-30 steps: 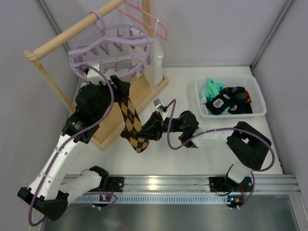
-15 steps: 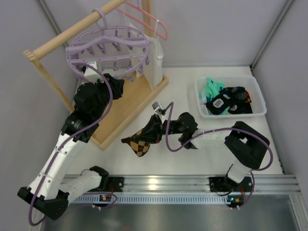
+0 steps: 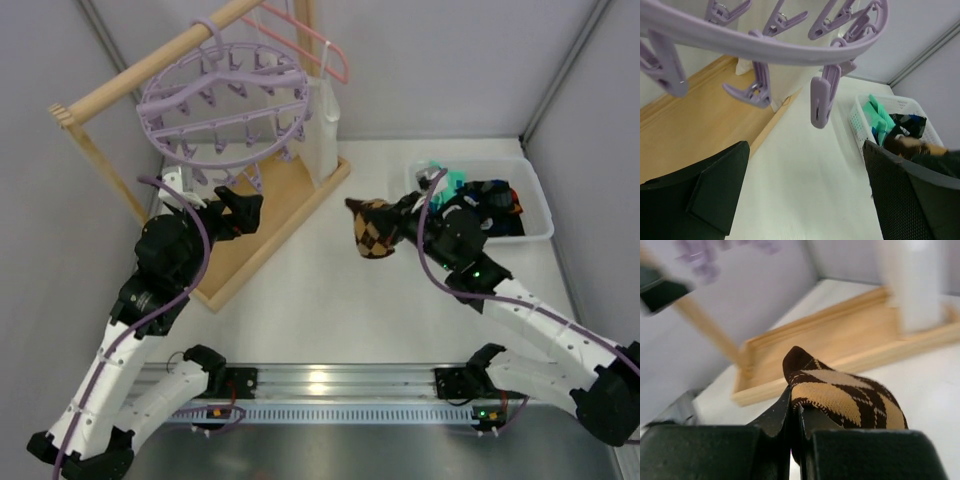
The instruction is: Remove the socks clipped to the hanger
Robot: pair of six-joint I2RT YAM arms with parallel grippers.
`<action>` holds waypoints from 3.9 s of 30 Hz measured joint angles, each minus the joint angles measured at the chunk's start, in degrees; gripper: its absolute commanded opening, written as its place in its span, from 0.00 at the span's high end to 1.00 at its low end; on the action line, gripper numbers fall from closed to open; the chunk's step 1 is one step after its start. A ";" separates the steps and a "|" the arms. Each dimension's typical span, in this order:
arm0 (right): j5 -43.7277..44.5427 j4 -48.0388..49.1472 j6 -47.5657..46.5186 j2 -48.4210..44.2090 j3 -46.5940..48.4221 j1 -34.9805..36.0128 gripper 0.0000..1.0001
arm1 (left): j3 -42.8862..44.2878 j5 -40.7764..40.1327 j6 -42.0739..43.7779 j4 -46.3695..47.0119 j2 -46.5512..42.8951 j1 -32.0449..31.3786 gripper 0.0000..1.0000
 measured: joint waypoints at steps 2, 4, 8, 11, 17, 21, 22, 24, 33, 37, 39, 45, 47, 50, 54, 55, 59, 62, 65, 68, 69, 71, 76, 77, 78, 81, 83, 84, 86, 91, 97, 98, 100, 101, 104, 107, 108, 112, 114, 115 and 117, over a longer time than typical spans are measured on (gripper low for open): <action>5.40 -7.78 -1.77 -1.77 3.19 -5.20 1.00 | -0.72 0.26 -0.52 -2.08 -1.97 0.00 0.02; 9.88 -15.45 -3.34 -2.16 6.12 -10.95 1.00 | -1.62 0.81 -0.87 -4.55 -4.04 0.02 0.02; 14.14 -26.14 -5.97 0.46 11.74 -21.46 1.00 | -2.03 2.71 -0.55 -10.27 -7.50 0.00 0.02; 15.61 -30.38 -7.37 5.73 17.38 -30.21 1.00 | -2.01 5.25 0.46 -12.94 -8.92 0.00 0.02; 14.38 -31.87 -7.37 18.82 24.20 -45.88 1.00 | -2.80 11.34 3.50 -15.43 -11.30 0.02 0.02; 13.88 -31.54 -6.14 31.80 25.68 -50.93 1.00 | -5.29 11.54 4.48 -15.65 -14.08 0.02 0.02; 13.38 -31.71 -5.97 35.28 26.10 -51.41 1.00 | -6.14 11.54 4.61 -15.61 -14.78 0.02 0.02; 12.09 -31.67 -5.60 42.18 27.28 -51.80 1.00 | -7.80 11.45 4.85 -15.74 -16.06 0.00 0.02; 7.56 -28.46 -3.21 46.21 28.65 -51.93 0.72 | -11.13 10.21 5.01 -16.00 -20.13 0.00 0.02; 6.12 -29.33 -2.38 43.60 28.55 -51.91 0.43 | -11.19 10.10 4.98 -16.00 -20.33 0.00 0.02; 5.64 -30.38 -2.03 41.64 28.55 -51.91 0.36 | -11.26 9.64 4.98 -16.00 -20.81 0.02 0.02; 5.62 -35.89 -1.68 35.52 31.08 -51.91 0.11 | -11.26 4.83 5.75 -16.00 -20.87 0.02 0.02; 5.64 -37.18 -1.66 33.68 32.70 -51.91 0.04 | -11.26 2.80 5.88 -15.98 -20.06 0.04 0.02; 5.57 -39.30 -2.34 29.40 33.38 -51.91 0.01 | -11.26 1.44 5.97 -16.00 -18.32 0.85 0.01; 6.97 -41.03 -5.18 18.18 29.59 -50.62 0.01 | -11.26 -0.37 6.75 -16.00 -16.92 2.99 0.01; 8.04 -42.23 -6.27 13.70 27.82 -49.46 0.01 | -11.26 -1.16 7.23 -16.00 -16.61 3.23 0.02; 12.46 -45.72 -10.47 -4.24 22.93 -39.78 0.01 | -11.26 -3.37 9.22 -16.00 -15.39 3.34 0.02; 15.02 -48.37 -12.96 -14.80 20.87 -32.85 0.01 | -11.23 -5.18 10.58 -15.96 -13.84 3.39 0.02; 17.25 -51.34 -15.06 -22.18 18.95 -29.77 0.01 | -11.23 -5.68 11.54 -15.93 -11.91 3.80 0.02; 20.72 -54.80 -16.81 -25.86 17.03 -29.05 0.01 | -11.47 -4.11 12.11 -15.89 -11.08 5.70 0.02; 21.79 -55.82 -17.11 -26.45 16.35 -29.05 0.01 | -11.87 -3.19 12.15 -15.63 -11.37 6.62 0.02; 23.02 -57.96 -17.29 -27.78 14.60 -28.63 0.01 | -13.14 -2.14 12.20 -15.45 -12.72 8.24 0.01; 24.11 -61.51 -18.10 -34.36 11.17 -27.85 0.01 | -14.56 -1.75 12.09 -15.45 -16.37 9.70 0.02; 24.33 -61.83 -18.23 -36.06 10.95 -27.50 0.01 | -14.56 -1.75 12.07 -15.45 -16.61 9.70 0.01; 24.59 -61.92 -18.27 -37.38 10.86 -27.02 0.01 | -14.58 -1.75 12.04 -15.41 -16.92 9.73 0.02; 26.38 -62.05 -18.29 -39.01 10.73 -24.83 0.01 | -14.91 -1.79 11.85 -15.37 -18.27 9.73 0.02; 27.67 -62.27 -18.25 -38.99 10.16 -23.28 0.01 | -15.10 -1.92 11.82 -15.39 -19.39 9.73 0.02; 28.30 -62.51 -18.25 -38.95 9.77 -22.64 0.00 | -15.10 -2.05 11.82 -15.39 -19.96 9.73 0.02; 29.46 -62.97 -18.25 -38.95 9.27 -21.77 0.00 | -15.10 -2.51 11.82 -15.34 -21.20 9.73 0.02; 30.86 -63.34 -18.27 -38.97 8.92 -21.07 0.01 | -15.15 -3.34 11.82 -15.26 -23.63 9.73 0.02; 31.39 -63.34 -18.67 -38.97 8.92 -20.61 0.00 | -15.21 -3.39 11.82 -15.15 -23.61 9.73 0.02; 31.45 -63.34 -18.71 -38.97 8.92 -20.44 0.01 | -15.21 -3.41 11.82 -15.15 -23.61 9.73 0.02; 31.56 -63.34 -18.73 -38.95 8.92 -20.35 0.00 | -15.21 -3.58 11.82 -15.15 -23.61 9.73 0.02; 31.63 -63.34 -18.73 -38.95 8.92 -20.35 0.00 | -15.21 -3.69 11.82 -15.13 -23.58 9.73 0.02; 31.82 -63.34 -18.73 -38.95 8.92 -20.35 0.00 | -15.21 -3.91 11.82 -15.13 -23.50 9.73 0.02; 31.91 -63.34 -18.73 -38.95 8.92 -20.33 0.01 | -15.21 -4.09 11.82 -15.10 -23.37 9.73 0.02; 31.98 -63.34 -18.73 -38.95 8.92 -20.35 0.01 | -15.21 -4.17 11.80 -15.15 -23.37 9.73 0.02; 32.00 -63.34 -18.73 -38.97 8.92 -20.33 0.01 | -15.21 -4.22 11.80 -15.13 -23.37 9.73 0.02; 32.00 -63.34 -18.73 -38.97 8.92 -20.33 0.00 | -15.21 -4.22 11.80 -15.13 -23.37 9.73 0.02; 32.00 -63.34 -18.73 -38.97 8.92 -20.33 0.01 | -15.21 -4.22 11.80 -15.13 -23.37 9.73 0.02; 32.02 -63.34 -18.73 -38.97 8.92 -20.33 0.01 | -15.21 -4.24 11.80 -15.13 -23.37 9.73 0.02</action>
